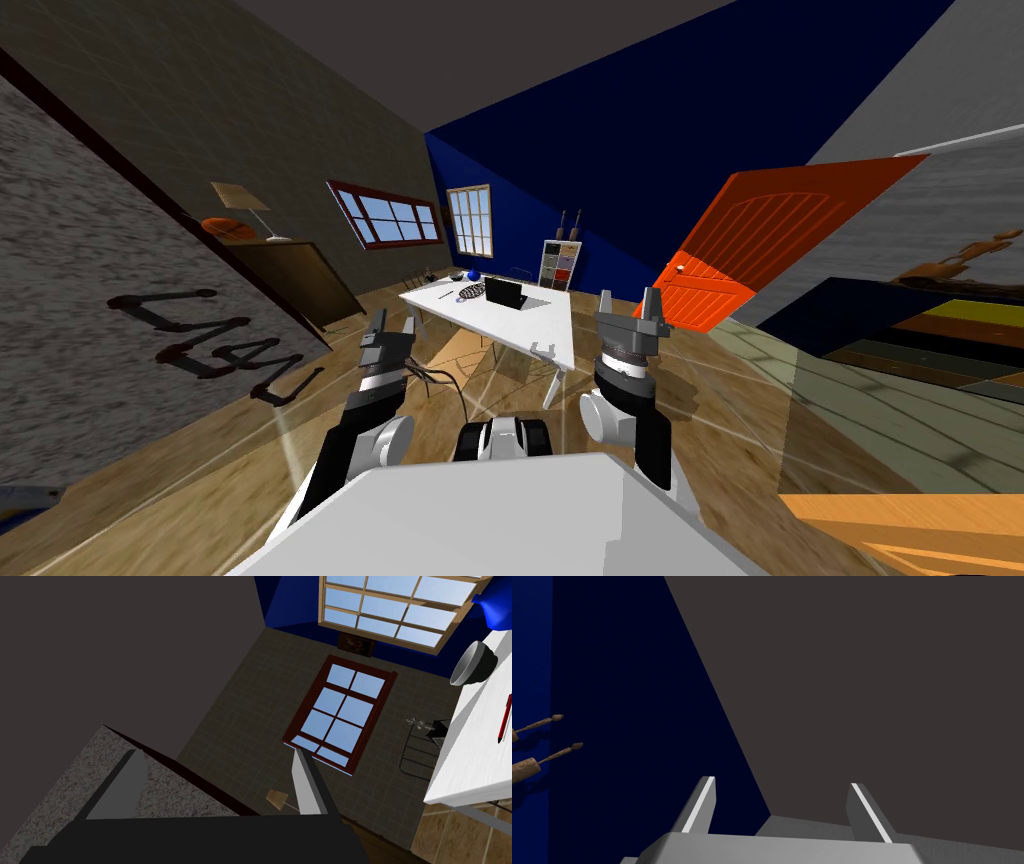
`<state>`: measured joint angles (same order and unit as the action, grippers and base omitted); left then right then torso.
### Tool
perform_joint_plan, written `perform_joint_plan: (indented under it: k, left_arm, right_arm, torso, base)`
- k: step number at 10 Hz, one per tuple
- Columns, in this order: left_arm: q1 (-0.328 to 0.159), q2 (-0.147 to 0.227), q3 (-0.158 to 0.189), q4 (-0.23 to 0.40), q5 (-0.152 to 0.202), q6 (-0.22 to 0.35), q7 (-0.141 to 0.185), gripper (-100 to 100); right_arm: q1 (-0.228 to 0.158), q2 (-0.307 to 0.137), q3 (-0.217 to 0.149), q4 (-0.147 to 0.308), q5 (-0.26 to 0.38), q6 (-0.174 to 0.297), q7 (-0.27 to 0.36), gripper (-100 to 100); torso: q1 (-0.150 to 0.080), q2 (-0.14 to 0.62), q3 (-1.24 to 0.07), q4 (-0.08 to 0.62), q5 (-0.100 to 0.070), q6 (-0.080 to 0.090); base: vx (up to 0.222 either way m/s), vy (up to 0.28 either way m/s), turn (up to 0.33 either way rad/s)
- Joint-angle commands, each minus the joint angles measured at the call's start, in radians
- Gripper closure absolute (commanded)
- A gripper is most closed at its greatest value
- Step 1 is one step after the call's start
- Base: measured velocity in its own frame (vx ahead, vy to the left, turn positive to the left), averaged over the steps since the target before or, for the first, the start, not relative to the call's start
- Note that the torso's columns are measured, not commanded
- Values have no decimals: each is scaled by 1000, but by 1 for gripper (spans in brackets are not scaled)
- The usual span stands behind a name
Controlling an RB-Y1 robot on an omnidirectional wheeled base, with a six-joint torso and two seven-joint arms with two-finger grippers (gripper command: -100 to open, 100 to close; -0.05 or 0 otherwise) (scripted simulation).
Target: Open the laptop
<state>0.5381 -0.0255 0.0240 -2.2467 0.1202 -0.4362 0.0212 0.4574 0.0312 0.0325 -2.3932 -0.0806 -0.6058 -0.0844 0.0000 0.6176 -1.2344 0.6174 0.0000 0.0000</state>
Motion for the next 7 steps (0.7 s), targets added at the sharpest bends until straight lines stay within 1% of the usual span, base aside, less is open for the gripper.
perform_joint_plan:
  k: [1, 2, 3, 5, 7]
  left_arm:
    - [-8, 33, 18, 5, 0, 6, -1, -100]
    - [-17, 58, 36, 10, 0, 13, -2, -100]
    - [-28, 82, 59, 18, 0, 21, -3, -100]
    - [-55, 124, 119, 36, 2, 44, -5, -100]
    - [-89, 155, 178, 60, 6, 72, -6, -100]
  right_arm:
    - [0, 0, 0, 0, 0, 0, 0, 0]
    - [0, 0, 0, 0, 0, 0, 0, 0]
    - [0, 0, 0, 0, 0, 0, 0, 0]
    - [0, 0, 0, 0, 0, 0, 0, 0]
    - [0, 0, 0, 0, 0, 0, 0, 0]
  torso:
    - [0, 74, -148, 74, 0, 0]
    - [-2, 108, -216, 107, -1, 0]
    - [-5, 117, -236, 117, -1, 0]
    - [-5, 121, -241, 121, -2, 0]
    - [-3, 119, -242, 120, -1, 0]
  base:
    - [-13, -45, -26]
    - [-6, -113, -39]
    - [-33, -173, -45]
    - [-21, -230, -60]
    - [-5, -285, -68]
